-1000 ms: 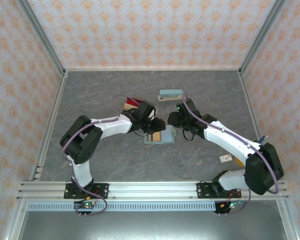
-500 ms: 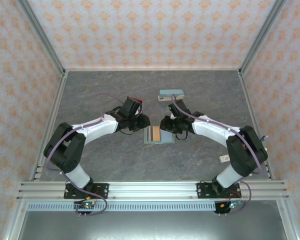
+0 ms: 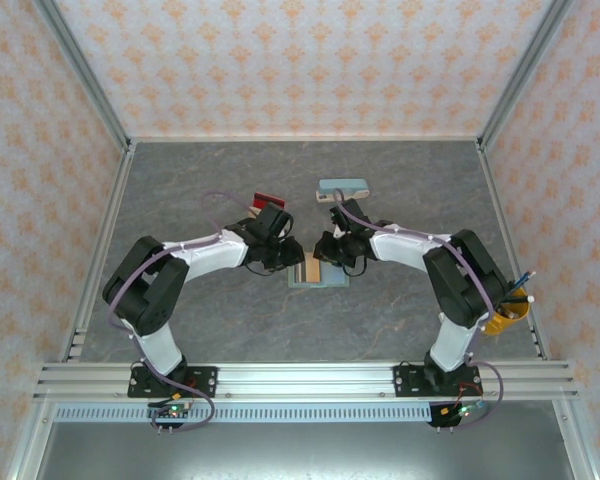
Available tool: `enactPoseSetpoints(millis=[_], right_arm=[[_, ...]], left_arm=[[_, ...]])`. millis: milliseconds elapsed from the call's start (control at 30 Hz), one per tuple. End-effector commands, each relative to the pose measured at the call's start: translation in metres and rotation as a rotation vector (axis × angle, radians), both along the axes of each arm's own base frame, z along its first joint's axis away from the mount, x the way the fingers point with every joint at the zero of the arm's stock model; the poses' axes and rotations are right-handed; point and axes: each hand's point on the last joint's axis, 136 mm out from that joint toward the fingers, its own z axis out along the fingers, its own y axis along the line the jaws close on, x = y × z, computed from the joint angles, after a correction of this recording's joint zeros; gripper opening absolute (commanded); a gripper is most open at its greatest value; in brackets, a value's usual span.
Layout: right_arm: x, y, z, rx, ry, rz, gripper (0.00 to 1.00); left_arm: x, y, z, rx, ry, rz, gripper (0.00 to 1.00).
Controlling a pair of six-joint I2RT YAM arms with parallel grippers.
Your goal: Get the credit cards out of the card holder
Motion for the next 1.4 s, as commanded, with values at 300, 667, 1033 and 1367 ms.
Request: enactPoseSetpoints(millis=[300, 667, 1033, 1367], right_arm=[[0.006, 0.003, -0.008, 0.005, 0.007, 0.001, 0.21], [0.004, 0.002, -0.013, 0.007, 0.018, 0.011, 0.21], [0.002, 0.013, -0.004, 0.093, 0.011, 0.045, 0.18], [0.002, -0.001, -0.007, 0.013, -0.015, 0.037, 0.09]], left_arm=[[0.002, -0.009, -0.010, -0.007, 0.048, 0.003, 0.18], [-0.007, 0.009, -0.031, 0.094, 0.113, 0.032, 0.17], [-0.012, 0.011, -0.039, 0.104, 0.136, 0.031, 0.16], [-0.013, 0.015, -0.036, 0.120, 0.128, 0.029, 0.18]])
